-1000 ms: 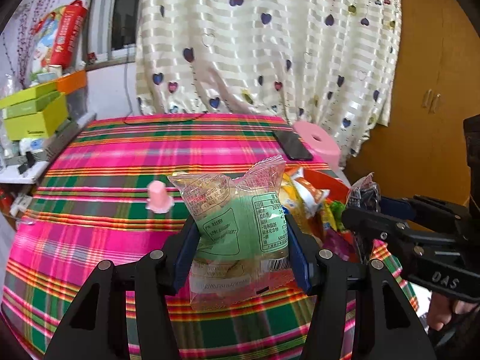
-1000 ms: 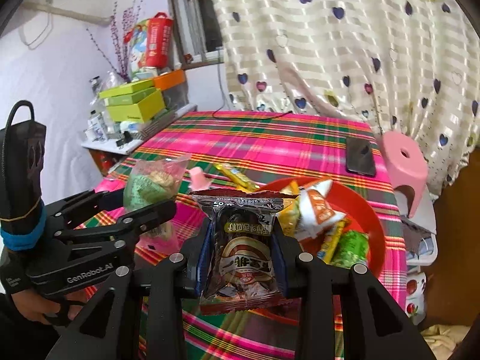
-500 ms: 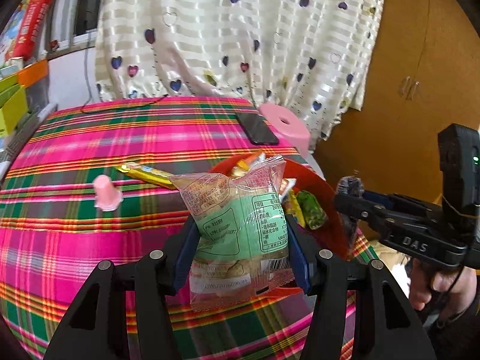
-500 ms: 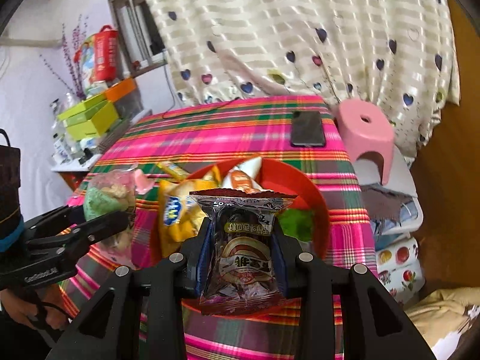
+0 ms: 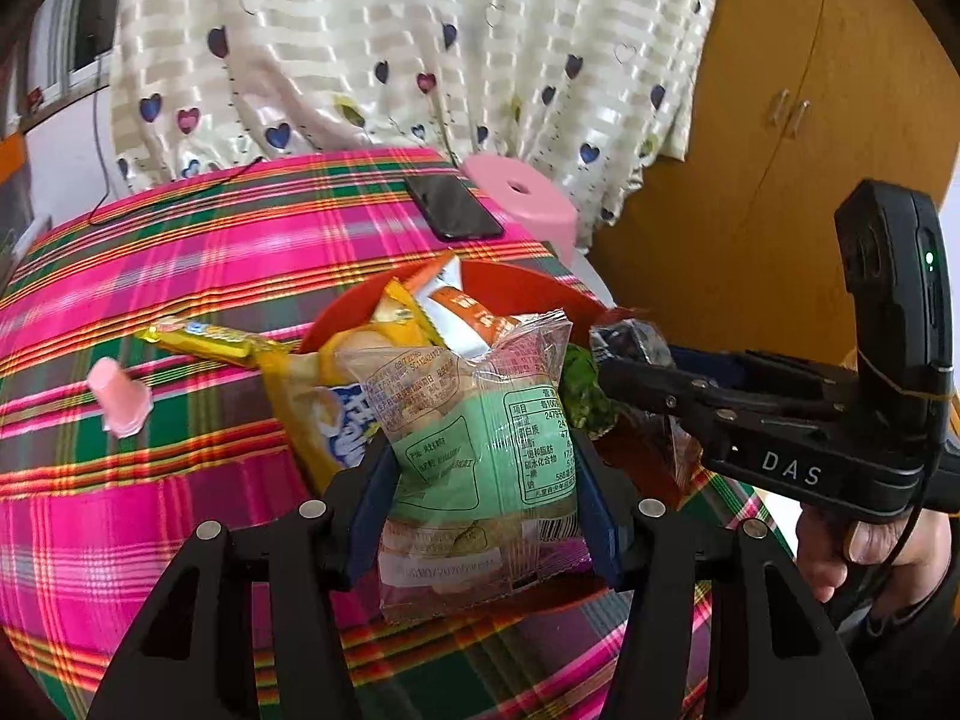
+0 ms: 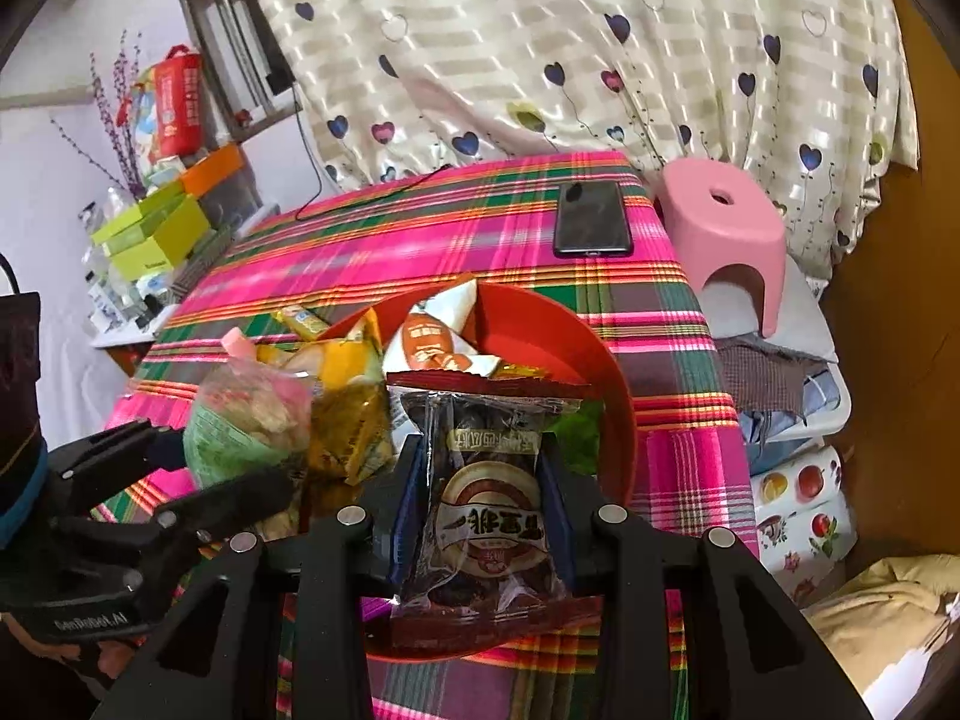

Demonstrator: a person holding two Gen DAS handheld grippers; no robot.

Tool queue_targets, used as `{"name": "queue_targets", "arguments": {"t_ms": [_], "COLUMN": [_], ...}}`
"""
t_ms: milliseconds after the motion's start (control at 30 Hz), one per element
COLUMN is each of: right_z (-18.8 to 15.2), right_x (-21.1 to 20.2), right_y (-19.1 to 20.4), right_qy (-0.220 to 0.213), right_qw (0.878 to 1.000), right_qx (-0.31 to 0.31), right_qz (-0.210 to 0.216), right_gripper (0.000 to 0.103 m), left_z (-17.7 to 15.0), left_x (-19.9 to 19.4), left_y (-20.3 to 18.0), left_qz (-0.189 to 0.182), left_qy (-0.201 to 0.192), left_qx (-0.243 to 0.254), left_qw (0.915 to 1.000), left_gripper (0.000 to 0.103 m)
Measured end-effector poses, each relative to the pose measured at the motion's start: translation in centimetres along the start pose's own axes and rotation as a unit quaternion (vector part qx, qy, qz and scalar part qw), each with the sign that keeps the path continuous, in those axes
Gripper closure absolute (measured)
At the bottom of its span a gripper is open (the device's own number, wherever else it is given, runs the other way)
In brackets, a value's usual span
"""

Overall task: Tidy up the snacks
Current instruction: 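Lower both tools over the red bowl and open them to drop both snacks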

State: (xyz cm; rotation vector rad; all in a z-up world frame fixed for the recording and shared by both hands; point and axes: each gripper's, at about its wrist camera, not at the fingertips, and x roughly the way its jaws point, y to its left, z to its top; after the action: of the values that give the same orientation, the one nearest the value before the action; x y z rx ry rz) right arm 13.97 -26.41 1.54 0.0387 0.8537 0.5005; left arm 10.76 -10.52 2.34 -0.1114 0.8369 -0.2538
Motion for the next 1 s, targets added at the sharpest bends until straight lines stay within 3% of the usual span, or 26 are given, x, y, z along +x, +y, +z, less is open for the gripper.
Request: {"name": "queue_targets", "arguments": {"t_ms": [367, 767, 833, 900, 1000], "right_z": [0.8, -0.3, -0.7, -1.2, -1.6], "right_x": [1.2, -1.5, -1.8, -1.6, -1.5], "right_y": [-1.4, -1.0, -0.9, -0.7, -0.3], "right_qy": [-0.003, -0.030, -0.031, -0.021, -0.014], "right_qw": [1.000, 0.999, 0.999, 1.000, 1.000], "right_qx": [0.018, 0.020, 0.021, 0.015, 0.004], "right_qz": [-0.004, 0.002, 0.002, 0.002, 0.000], "right_gripper": [0.067, 0.068, 0.072, 0.089, 0.093], "left_z": [0.4, 0.2, 0.1, -0.1, -0.6], "left_x": [1.4, -1.5, -2.0, -2.1, -2.7], "left_y": [-0.3, -0.1, 0.2, 0.4, 0.7], "left_qz": [-0.014, -0.002, 0.011, 0.021, 0.032], "left_qy": [0.016, -0.036, -0.042, -0.042, -0.048], "left_qx": [0.005, 0.003, 0.000, 0.000, -0.005], "left_qw": [0.9998, 0.9993, 0.9991, 0.9989, 0.9983], "left_gripper": [0.044, 0.044, 0.044, 0.044, 0.044]}}
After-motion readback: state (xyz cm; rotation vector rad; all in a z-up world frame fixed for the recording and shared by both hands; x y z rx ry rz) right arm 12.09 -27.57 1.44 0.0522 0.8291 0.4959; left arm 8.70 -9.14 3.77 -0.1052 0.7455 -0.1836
